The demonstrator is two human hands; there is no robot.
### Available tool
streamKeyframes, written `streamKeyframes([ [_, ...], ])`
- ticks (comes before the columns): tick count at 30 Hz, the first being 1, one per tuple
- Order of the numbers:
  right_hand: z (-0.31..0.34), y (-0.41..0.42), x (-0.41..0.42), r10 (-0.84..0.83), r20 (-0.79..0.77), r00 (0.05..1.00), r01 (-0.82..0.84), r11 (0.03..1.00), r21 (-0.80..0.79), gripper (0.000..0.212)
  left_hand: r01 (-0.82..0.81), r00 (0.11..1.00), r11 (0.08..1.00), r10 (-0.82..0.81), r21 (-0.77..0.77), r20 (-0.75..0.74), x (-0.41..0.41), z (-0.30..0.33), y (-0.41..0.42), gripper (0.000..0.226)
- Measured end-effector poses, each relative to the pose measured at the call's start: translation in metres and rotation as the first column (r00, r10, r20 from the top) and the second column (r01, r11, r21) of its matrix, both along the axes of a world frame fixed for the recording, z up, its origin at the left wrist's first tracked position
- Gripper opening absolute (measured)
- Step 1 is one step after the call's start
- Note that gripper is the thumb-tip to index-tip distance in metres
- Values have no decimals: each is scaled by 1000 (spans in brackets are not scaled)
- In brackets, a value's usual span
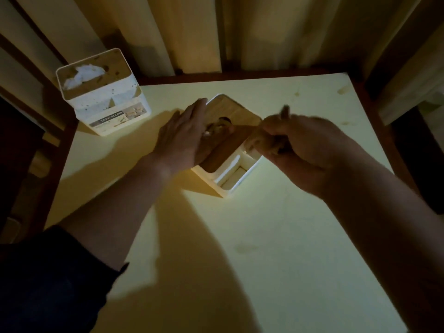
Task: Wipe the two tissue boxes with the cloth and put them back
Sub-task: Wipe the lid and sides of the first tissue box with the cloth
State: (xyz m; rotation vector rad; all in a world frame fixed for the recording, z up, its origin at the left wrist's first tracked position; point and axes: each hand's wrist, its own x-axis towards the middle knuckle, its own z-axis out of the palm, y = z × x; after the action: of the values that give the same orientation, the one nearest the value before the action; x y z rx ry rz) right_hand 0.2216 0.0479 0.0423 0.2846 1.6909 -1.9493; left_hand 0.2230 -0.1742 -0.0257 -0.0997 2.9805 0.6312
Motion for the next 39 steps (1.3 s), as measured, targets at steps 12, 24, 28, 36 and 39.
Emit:
streamKeyframes([
  [12,-92,-39,74,615,-698,367,78,728,681,47,69,992,996,-62,63,-113,-4,-6,-21,50],
  [24,-75,-72,41,970,-207,128,107,194,975,27,63,993,998,-60,28,-97,-6,-17,-18,54],
  [28,-64,-86,30,976,-123,181,-77,139,987,20,52,993,998,-48,34,-108,-6,-19,-17,58],
  [36,-44,-90,11,966,-127,226,-253,184,950,12,28,993,999,-25,22,-113,-8,-20,-17,60],
  [39,-35,-83,5,939,-170,299,-345,272,898,27,20,992,999,-15,33,-122,-9,-22,-18,60],
])
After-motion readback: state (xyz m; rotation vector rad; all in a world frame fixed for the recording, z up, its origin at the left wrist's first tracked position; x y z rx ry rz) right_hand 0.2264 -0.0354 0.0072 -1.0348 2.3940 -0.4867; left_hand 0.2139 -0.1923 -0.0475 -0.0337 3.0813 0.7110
